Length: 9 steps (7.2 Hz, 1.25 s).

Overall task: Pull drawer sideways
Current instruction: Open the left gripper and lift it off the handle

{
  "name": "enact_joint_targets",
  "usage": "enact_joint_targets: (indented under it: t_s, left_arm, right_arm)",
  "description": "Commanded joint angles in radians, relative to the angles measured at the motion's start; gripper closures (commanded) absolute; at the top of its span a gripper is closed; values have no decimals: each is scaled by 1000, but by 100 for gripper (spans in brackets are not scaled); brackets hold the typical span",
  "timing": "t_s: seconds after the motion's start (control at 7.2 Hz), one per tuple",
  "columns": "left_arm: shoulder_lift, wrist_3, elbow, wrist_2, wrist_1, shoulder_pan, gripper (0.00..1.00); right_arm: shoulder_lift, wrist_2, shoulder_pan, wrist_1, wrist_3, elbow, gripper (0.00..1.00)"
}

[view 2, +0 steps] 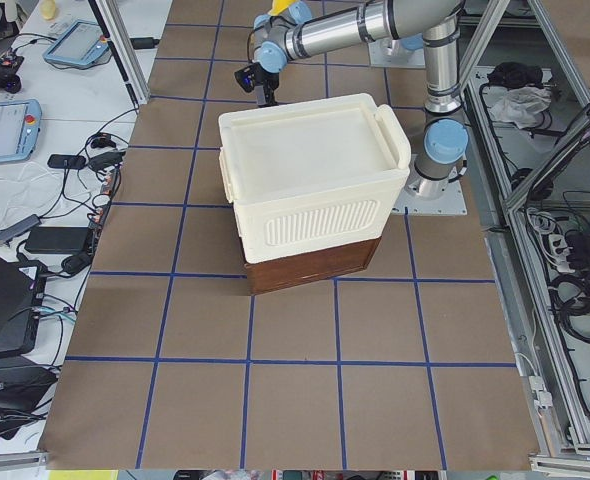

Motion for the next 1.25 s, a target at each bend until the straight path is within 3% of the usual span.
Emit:
enact_joint_targets:
  t_s: [0.0, 0.69, 0.97, 1.11]
  left_arm:
    - [133, 117, 53, -238, 45, 8, 22]
    - [348, 267, 59, -699, 45, 155, 21]
    - [383, 340, 58, -818, 47, 221, 22]
    - [400, 342, 58, -830, 45, 229, 22]
  right_arm:
    - [0, 0, 0, 0, 0, 0, 0]
    - [0, 0, 0, 0, 0, 0, 0]
    - [0, 0, 0, 0, 0, 0, 0]
    - [0, 0, 0, 0, 0, 0, 0]
